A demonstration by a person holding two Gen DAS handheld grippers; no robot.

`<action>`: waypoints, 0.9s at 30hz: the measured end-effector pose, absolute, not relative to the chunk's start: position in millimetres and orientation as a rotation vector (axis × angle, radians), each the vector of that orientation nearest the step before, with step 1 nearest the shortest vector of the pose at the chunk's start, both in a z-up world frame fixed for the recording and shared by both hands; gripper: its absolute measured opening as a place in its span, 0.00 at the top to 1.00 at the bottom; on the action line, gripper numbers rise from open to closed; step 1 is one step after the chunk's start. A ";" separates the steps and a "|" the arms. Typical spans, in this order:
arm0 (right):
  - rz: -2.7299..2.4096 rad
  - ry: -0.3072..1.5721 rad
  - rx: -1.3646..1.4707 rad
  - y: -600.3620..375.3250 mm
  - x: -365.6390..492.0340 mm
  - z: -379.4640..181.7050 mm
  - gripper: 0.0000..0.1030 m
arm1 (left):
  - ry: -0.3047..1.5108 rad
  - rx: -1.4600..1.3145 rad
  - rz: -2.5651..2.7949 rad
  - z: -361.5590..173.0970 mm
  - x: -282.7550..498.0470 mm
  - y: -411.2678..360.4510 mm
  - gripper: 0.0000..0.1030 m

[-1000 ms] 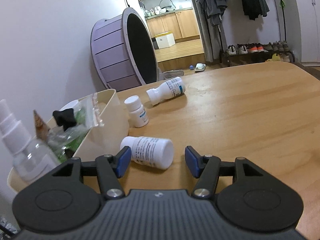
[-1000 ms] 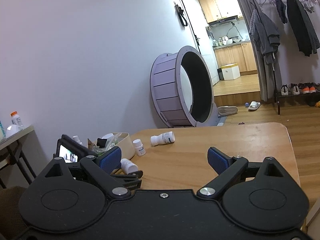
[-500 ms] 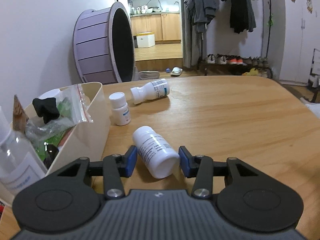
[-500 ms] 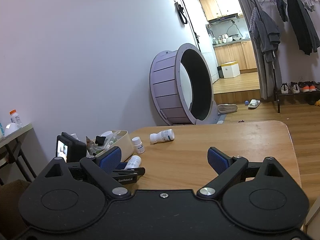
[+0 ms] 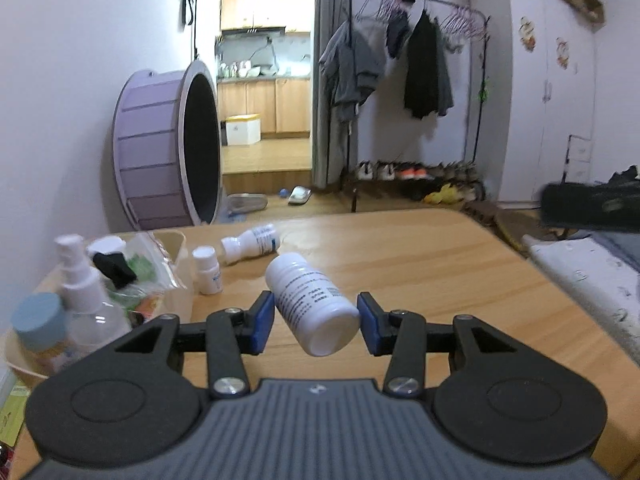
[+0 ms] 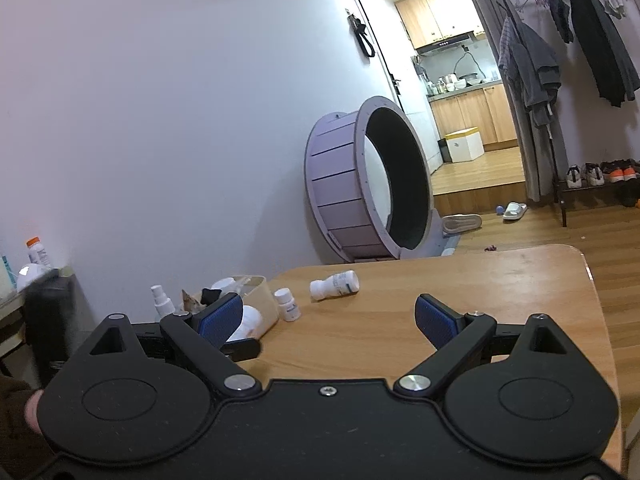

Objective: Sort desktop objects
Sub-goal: 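Carry the pill bottle with the left tool into the basket and release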

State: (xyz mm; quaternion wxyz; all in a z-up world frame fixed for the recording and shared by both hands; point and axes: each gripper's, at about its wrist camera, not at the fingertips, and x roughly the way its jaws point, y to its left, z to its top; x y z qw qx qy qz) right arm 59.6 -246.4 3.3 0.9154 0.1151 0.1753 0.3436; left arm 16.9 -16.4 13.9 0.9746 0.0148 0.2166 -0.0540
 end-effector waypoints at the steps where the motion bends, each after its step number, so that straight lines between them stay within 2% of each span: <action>1: 0.713 0.359 0.239 -244.6 59.3 3.5 0.10 | 0.426 0.029 -0.117 18.6 10.4 -14.7 0.57; 27: 0.786 0.376 0.227 -210.6 57.6 -0.8 0.10 | 0.339 -0.036 -0.043 64.3 -63.7 63.9 0.57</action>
